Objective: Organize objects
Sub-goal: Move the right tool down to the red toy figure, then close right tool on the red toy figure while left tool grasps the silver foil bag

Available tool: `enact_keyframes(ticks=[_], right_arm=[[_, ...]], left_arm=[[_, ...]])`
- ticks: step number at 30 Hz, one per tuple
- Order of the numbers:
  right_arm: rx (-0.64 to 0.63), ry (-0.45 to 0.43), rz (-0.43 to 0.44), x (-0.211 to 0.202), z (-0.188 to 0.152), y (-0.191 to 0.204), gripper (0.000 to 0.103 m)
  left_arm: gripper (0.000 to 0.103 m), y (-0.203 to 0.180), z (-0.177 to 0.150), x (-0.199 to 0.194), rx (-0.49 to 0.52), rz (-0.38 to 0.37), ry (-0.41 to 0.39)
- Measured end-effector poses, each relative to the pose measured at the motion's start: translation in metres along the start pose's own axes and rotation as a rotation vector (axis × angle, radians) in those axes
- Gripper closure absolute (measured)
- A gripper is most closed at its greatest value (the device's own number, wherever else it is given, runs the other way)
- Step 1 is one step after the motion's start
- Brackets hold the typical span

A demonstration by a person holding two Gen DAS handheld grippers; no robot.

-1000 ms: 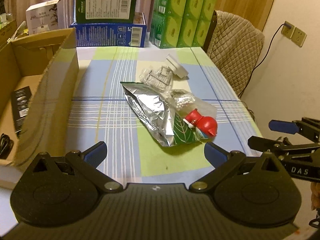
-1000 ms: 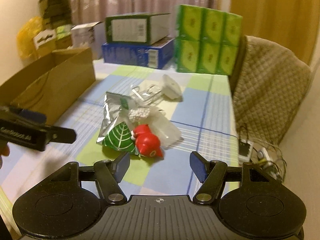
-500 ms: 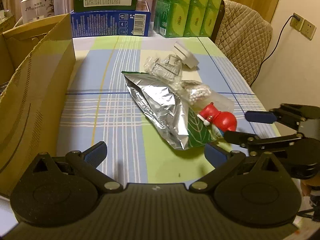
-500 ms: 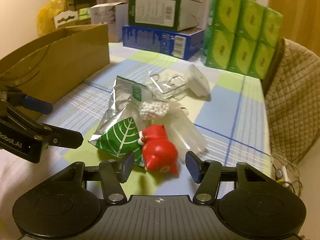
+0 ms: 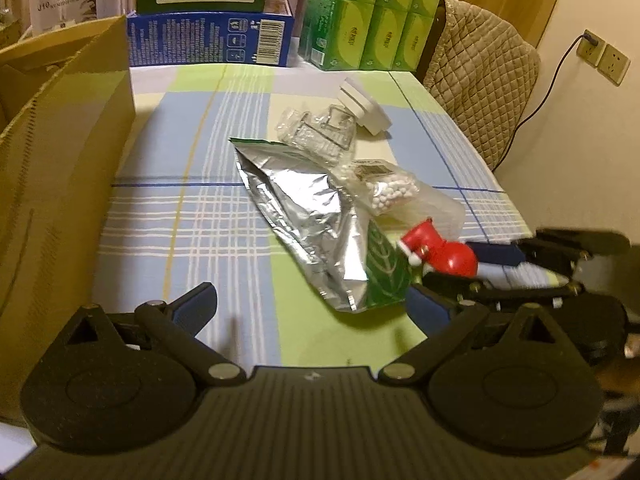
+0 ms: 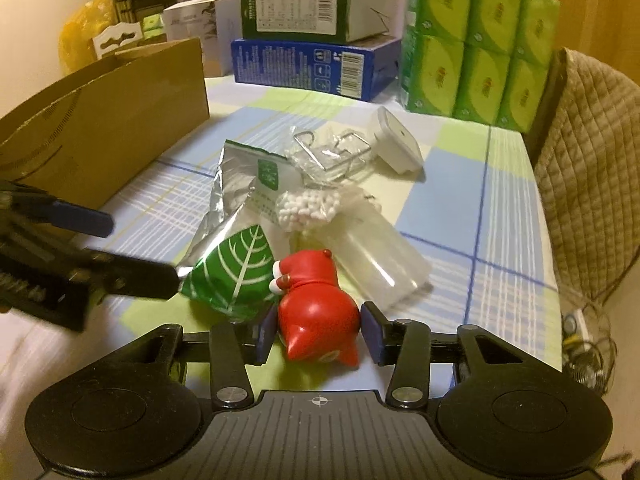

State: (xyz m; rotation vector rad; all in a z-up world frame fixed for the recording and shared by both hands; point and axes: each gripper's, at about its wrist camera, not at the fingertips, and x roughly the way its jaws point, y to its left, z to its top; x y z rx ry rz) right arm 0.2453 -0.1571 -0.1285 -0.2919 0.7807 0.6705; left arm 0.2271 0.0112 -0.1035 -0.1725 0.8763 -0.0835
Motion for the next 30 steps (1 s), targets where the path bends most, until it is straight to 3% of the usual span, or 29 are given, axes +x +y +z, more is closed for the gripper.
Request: enact_keyframes(ticks=[9,12,17,20,23,30], right_arm=[[0.103,0.002,-0.076,-0.029,-0.015,-0.018,0.061],[0.134,0.000,-0.086,-0.034,-0.016,-0.023,0.061],[0.138,0.002,-0.098,-0.039,-0.017,-0.024,0.061],[0.141,0.001,-0.092,-0.043,-0.016,-0.022,0.061],[0.154,0.000,-0.086,-0.049,-0.017,-0.020,0.061],[0.169,0.006,-0.070,-0.071,-0.026,-0.006,0.061]], left_arm=[[0.018,-0.005,0.013,0.028,-0.114,-0.075,0.044],[0.021,-0.010,0.017,0.038,-0.115,-0.058,0.043],[0.044,-0.013,0.019,0.053,-0.097,-0.024,0.086],[0.062,-0.010,0.018,0.047,-0.088,-0.050,0.083],[0.073,-0.007,0.016,0.035,-0.068,-0.069,0.096],[0.075,0.003,-0.013,-0.003,-0.003,-0.099,0.153]])
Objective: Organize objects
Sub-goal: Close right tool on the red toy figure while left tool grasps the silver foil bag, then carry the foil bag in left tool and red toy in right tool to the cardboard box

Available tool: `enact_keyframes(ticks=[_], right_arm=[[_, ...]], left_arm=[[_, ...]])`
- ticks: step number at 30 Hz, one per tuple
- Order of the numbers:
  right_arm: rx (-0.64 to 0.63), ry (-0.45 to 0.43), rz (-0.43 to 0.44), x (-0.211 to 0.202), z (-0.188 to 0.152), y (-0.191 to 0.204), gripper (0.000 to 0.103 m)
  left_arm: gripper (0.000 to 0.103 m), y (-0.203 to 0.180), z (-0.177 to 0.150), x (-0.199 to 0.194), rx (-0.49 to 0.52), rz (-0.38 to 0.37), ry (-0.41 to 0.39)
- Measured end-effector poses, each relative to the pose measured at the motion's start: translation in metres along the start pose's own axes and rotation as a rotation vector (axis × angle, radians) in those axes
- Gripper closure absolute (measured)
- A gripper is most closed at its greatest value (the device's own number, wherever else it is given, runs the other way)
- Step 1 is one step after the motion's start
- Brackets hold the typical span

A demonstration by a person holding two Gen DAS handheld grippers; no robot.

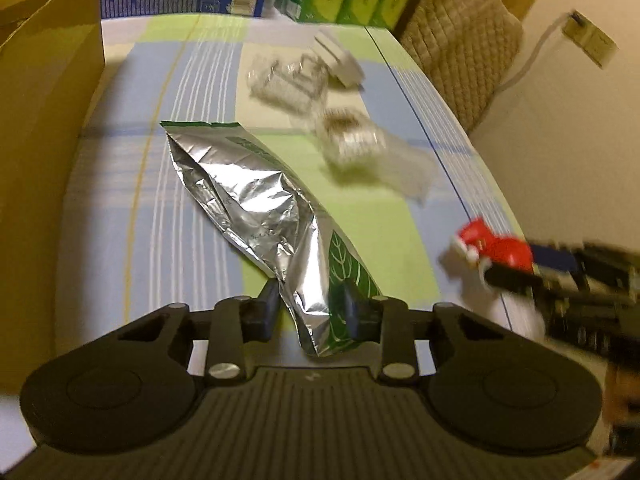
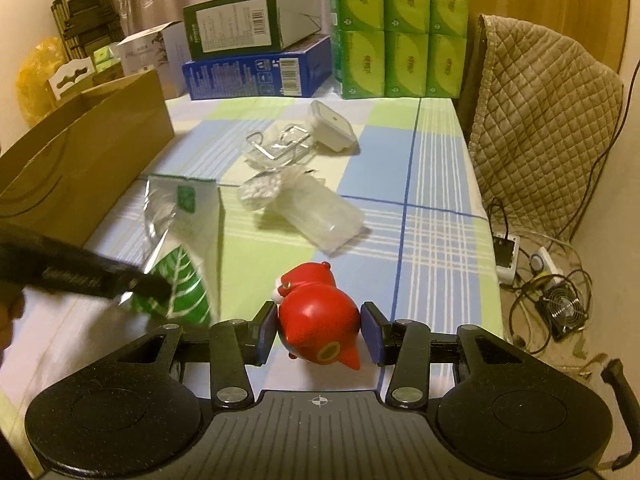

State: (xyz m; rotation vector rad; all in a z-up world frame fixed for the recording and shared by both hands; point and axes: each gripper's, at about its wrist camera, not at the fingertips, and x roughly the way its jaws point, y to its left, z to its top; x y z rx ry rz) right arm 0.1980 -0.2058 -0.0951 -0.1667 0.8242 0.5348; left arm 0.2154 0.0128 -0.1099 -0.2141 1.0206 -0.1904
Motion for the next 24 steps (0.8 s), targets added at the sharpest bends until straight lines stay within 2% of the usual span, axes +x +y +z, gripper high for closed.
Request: enact_keyframes(ticks=[6,10,15,17,24], right_arm=[[0.001,-0.001,0.006,-0.021,-0.008,0.008,0.061],[0.011,-0.005,-0.002,-0.026,-0.010,0.011,0.061],[0.014,-0.013,-0.001,-0.027,-0.008,0.016,0.061],[0.017,-0.017,0.000,-0.027,-0.006,0.016,0.061],[0.024,-0.011,-0.002,-0.017,-0.004,0.013,0.061]], left_arm=[[0.075,0.009,-0.042,-0.037,0.066,-0.028,0.073],[0.064,0.016,-0.057,-0.055,0.053,0.054,0.062],[0.037,0.024,-0.047,-0.056,-0.026,0.071,0.015],[0.023,0.024,-0.041,-0.052,-0.044,0.078,0.009],[0.023,0.018,-0.029,-0.026,-0.068,0.112,0.001]])
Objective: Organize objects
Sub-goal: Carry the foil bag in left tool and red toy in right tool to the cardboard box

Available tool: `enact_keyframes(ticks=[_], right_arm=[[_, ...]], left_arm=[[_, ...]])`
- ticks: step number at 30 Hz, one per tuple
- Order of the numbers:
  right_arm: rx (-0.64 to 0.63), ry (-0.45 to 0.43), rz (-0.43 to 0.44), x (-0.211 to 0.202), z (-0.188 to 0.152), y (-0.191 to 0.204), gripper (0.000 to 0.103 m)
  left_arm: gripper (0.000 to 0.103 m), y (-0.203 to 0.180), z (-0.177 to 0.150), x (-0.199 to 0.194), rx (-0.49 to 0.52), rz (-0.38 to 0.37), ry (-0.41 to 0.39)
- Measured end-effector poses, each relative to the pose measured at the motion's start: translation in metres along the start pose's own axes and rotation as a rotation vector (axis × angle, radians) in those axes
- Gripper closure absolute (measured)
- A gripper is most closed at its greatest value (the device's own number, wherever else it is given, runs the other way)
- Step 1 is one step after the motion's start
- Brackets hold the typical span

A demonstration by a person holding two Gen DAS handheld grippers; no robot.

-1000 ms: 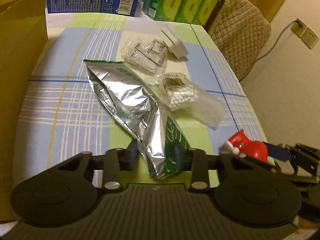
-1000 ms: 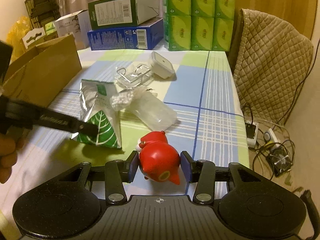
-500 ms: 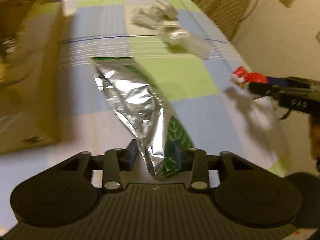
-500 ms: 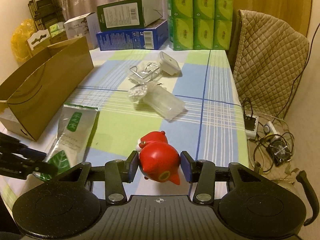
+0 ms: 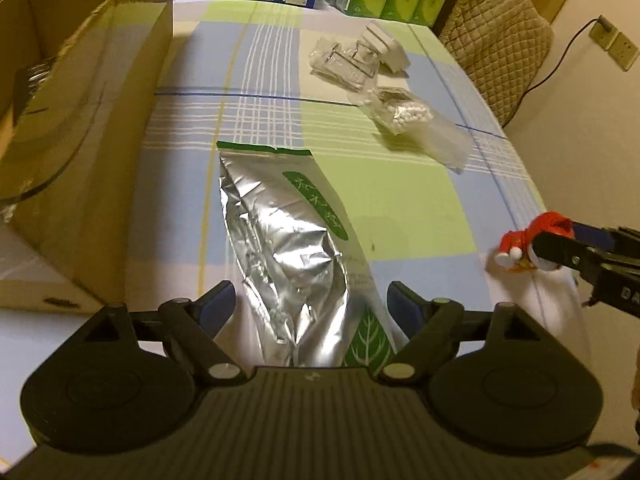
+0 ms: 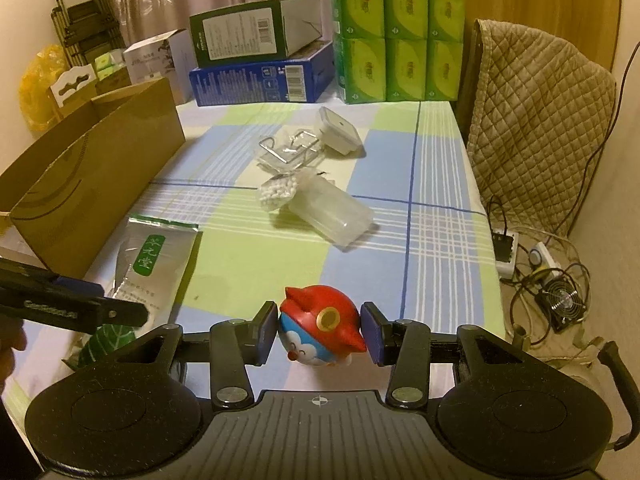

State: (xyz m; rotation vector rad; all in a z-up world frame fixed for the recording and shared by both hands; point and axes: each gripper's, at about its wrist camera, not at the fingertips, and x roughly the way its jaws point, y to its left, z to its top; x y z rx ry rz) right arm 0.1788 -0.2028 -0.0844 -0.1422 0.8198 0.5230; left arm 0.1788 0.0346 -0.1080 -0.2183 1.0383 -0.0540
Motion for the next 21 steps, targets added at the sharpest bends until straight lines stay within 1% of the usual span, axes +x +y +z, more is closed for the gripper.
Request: enact_keyframes(ticks=[4,6,9,12,13,14,17,21], right_arm=[[-0.017,0.015,0.003,0.008,-0.002,0.001,0.061],[-0.038,0.010,0.001,0.010,-0.002,0.003,0.061],[-0.051,0.012,0.000,0.012,0.000,0.005,0.061],[-0.068,0.012,-0.005,0.011,-0.001,0.008,0.061],[-0.085,0.012,-0.007,0.011,-0.002,0.010,0.061],[-0.100,0.012,-0.009,0.010,-0.003,0.012,0.061],[-0.117,0.015,-0.017,0.007,-0.006,0.015,0.061],[-0.112,0.017,-0.027,0.004,-0.007,0.015,0.061]], left_arm=[[0.026,-0.001,0.001,0.013,-0.021,0.010,0.016],[0.026,-0.003,0.002,0.014,-0.017,0.017,0.009],[0.032,-0.002,0.003,0.014,-0.019,0.017,0.006],[0.040,-0.002,0.005,0.014,-0.010,0.010,0.006],[0.049,-0.002,0.006,0.012,-0.002,0.001,0.005],[0.054,-0.003,0.006,0.011,0.002,-0.016,0.007],[0.062,-0.007,0.006,0.008,0.019,-0.024,0.002],[0.066,-0.008,0.006,0.004,0.024,-0.049,-0.002]])
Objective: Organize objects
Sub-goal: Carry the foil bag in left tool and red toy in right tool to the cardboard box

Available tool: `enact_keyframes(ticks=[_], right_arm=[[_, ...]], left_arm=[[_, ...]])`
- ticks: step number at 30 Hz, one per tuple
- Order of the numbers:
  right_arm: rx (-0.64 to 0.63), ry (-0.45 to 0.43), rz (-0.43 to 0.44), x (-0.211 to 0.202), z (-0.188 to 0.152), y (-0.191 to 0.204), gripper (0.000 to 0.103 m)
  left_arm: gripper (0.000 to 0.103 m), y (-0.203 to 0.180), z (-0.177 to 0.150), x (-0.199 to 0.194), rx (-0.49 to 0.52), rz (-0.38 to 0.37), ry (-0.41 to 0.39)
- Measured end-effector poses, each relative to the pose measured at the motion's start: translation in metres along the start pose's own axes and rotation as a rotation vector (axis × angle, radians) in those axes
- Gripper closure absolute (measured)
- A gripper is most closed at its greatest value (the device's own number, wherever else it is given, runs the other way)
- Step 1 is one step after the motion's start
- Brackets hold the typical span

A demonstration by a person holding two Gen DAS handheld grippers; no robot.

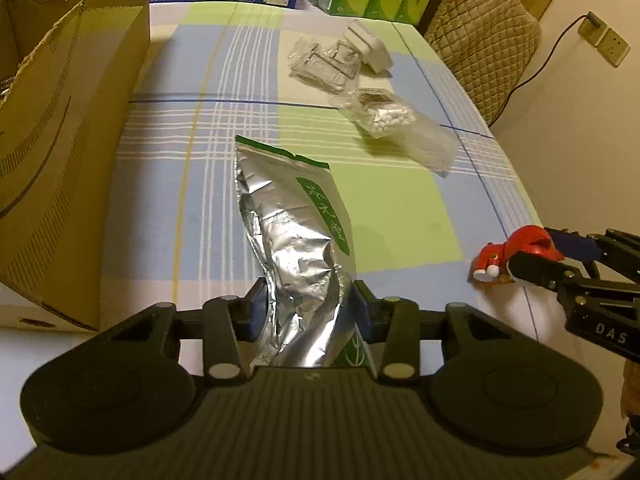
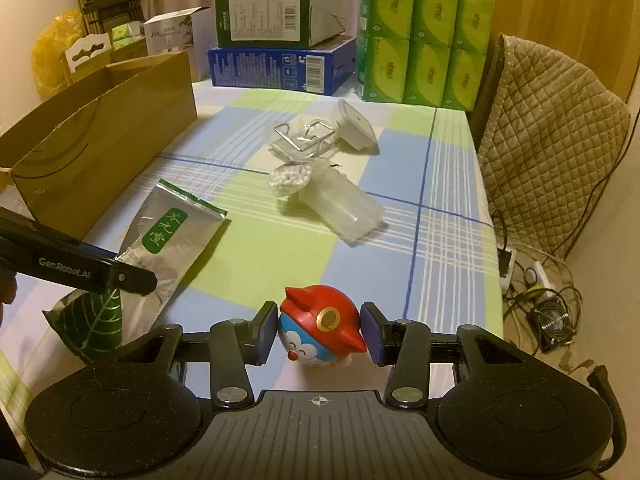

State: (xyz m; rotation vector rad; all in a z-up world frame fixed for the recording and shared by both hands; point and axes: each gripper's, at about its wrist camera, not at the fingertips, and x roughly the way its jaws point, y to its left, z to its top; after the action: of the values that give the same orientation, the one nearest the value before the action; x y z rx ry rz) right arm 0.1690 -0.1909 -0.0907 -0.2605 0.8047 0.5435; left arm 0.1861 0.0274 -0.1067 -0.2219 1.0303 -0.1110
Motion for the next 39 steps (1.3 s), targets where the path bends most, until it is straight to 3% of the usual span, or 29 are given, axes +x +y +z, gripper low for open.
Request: enact_keyframes(ticks=[12,25,33,39], right_arm=[[-0.017,-0.031,-0.007,-0.021,0.015,0.012,0.061],[-0.040,-0.099,-0.017,-0.060,0.043,0.036,0.061],[-0.099,-0.152,0.027,-0.088,0.074,0.074,0.061],[-0.154,-0.192,0.076,-0.104,0.099,0.114,0.061]], left_arm=[[0.066,0.001,0.002,-0.030,0.020,-0.023,-0.033],[0.066,-0.004,0.014,-0.088,0.069,-0.037,-0.115],[0.066,-0.003,0.022,-0.131,0.127,-0.034,-0.172],[0.066,0.019,0.027,-0.165,0.151,-0.007,-0.201]])
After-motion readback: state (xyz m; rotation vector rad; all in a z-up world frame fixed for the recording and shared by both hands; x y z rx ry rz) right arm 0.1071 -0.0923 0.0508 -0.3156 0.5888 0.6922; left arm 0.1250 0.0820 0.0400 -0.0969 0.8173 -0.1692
